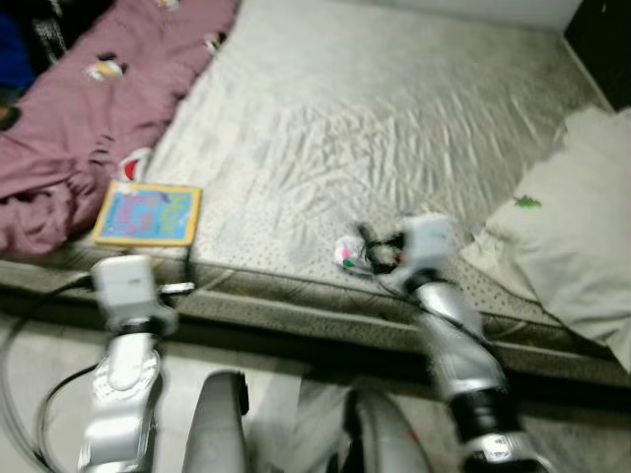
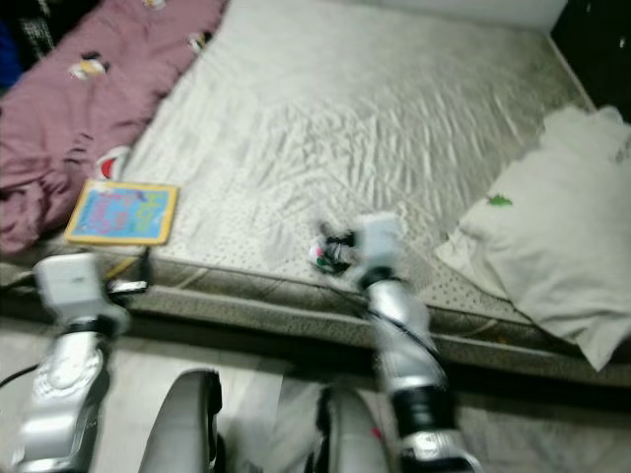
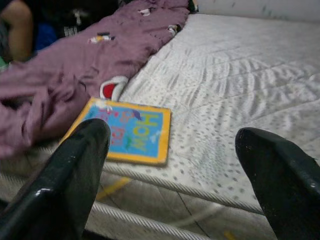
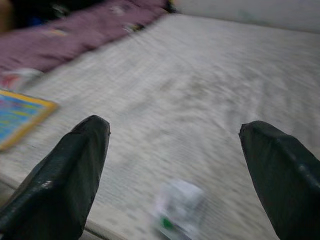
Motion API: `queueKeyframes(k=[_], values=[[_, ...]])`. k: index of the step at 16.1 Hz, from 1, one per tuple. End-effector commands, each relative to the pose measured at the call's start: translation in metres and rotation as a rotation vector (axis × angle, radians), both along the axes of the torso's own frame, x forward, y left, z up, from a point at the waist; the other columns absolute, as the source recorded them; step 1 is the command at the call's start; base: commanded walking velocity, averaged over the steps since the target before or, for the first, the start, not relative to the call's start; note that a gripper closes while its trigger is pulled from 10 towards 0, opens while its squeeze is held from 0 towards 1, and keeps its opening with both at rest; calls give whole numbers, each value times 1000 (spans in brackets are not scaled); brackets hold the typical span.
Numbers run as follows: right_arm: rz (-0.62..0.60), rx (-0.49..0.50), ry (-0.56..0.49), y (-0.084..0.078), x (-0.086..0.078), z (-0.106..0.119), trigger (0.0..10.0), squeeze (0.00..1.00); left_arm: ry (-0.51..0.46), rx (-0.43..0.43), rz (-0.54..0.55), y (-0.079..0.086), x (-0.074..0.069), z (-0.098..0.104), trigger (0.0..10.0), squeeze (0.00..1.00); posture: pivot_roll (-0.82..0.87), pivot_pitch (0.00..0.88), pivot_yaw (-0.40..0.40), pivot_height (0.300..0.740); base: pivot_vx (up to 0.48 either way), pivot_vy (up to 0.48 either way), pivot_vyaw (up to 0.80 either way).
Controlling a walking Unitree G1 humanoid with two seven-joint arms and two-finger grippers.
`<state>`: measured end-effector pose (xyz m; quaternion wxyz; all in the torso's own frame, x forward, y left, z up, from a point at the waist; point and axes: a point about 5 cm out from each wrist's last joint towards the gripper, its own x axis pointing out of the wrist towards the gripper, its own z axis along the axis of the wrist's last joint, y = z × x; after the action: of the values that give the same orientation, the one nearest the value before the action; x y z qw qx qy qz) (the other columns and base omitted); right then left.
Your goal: Clean up the room
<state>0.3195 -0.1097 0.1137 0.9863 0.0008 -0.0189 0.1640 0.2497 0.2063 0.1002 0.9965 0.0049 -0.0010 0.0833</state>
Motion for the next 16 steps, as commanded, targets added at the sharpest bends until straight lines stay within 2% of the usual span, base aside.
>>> queueKeyframes(k=[1, 5, 8, 11, 16], values=[[-39, -20, 23, -16, -2, -7, 10000, 0, 10, -20, -21, -8, 0, -3, 10000, 0, 78, 95, -55, 600, 0, 0, 0], [-38, -18, 23, -16, -2, -8, 10000, 0, -1, -22, -39, -10, 0, -2, 10000, 0, 78, 92, -55, 600, 0, 0, 0], [-39, -14, 24, -16, -1, -8, 10000, 0, -6, -28, -45, -10, 1, -1, 10000, 0, 77, 95, -56, 561, 290, 0, 0], [-39, -13, 24, -16, -1, -8, 10000, 0, -5, -29, -48, -11, 1, -1, 10000, 0, 76, 96, -55, 561, 306, 0, 0], [-38, -7, 23, -16, 1, -7, 10000, 0, -7, -33, -65, -12, 3, 0, 10000, 0, 73, 103, -54, 561, 0, 0, 0]])
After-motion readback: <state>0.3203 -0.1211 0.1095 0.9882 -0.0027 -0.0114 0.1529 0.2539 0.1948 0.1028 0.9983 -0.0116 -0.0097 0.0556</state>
